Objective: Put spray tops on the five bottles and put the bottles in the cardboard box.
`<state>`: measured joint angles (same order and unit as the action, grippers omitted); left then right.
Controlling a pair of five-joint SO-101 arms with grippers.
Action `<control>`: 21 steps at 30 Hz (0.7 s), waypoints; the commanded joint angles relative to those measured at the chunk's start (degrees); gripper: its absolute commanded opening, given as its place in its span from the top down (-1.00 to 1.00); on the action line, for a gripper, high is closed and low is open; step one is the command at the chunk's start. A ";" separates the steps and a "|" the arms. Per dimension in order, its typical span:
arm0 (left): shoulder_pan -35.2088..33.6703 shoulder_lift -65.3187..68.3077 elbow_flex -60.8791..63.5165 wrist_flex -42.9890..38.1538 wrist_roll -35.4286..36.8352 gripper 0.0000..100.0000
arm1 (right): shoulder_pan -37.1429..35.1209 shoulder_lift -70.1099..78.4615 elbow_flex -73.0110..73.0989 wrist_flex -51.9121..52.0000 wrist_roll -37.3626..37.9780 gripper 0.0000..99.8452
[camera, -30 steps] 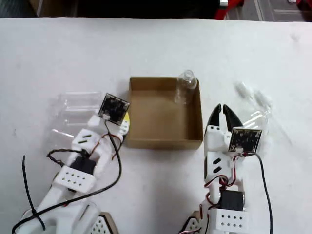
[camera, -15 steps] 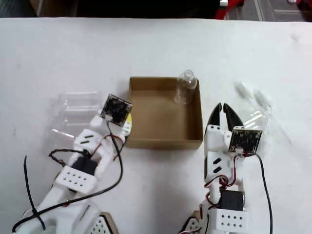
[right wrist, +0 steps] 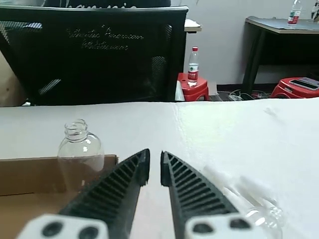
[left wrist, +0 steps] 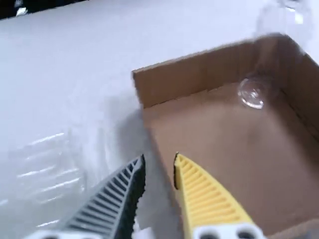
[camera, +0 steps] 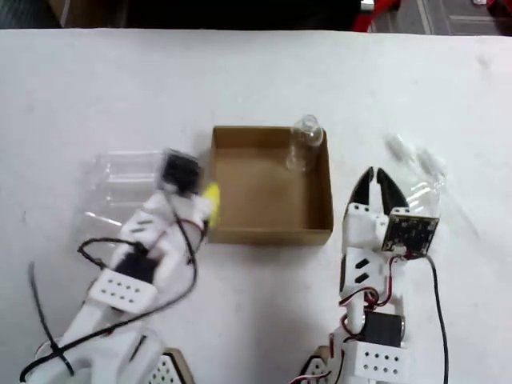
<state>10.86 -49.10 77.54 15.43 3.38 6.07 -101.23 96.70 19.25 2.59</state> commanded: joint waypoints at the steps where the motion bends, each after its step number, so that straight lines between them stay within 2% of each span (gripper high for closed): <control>1: -10.15 -0.57 -11.08 13.63 16.70 0.65 | 1.45 -0.22 0.09 -1.45 -5.54 0.94; 3: -11.74 -0.57 -14.33 18.64 17.23 0.56 | 1.45 -0.22 0.09 -1.45 -7.91 0.94; 6: -12.00 -0.57 -16.88 22.07 15.91 0.59 | 1.10 -0.22 0.09 -1.45 -7.91 0.94; 11: -13.93 -0.31 -16.79 21.98 16.44 0.69 | 1.10 0.13 0.18 -1.10 -7.82 0.94; 15: -19.91 -0.13 -18.81 22.15 22.95 0.71 | 1.10 0.31 0.18 -1.01 -7.74 0.94; 17: -22.29 -0.13 -21.19 23.38 23.12 0.72 | 1.01 0.31 0.18 -0.92 -5.19 0.94; 21: -23.16 -0.04 -27.69 30.95 23.12 0.71 | -1.27 0.40 0.18 0.04 -0.88 0.94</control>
<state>-11.03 -49.01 58.29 40.04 25.71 6.59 -101.23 96.70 19.25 -1.10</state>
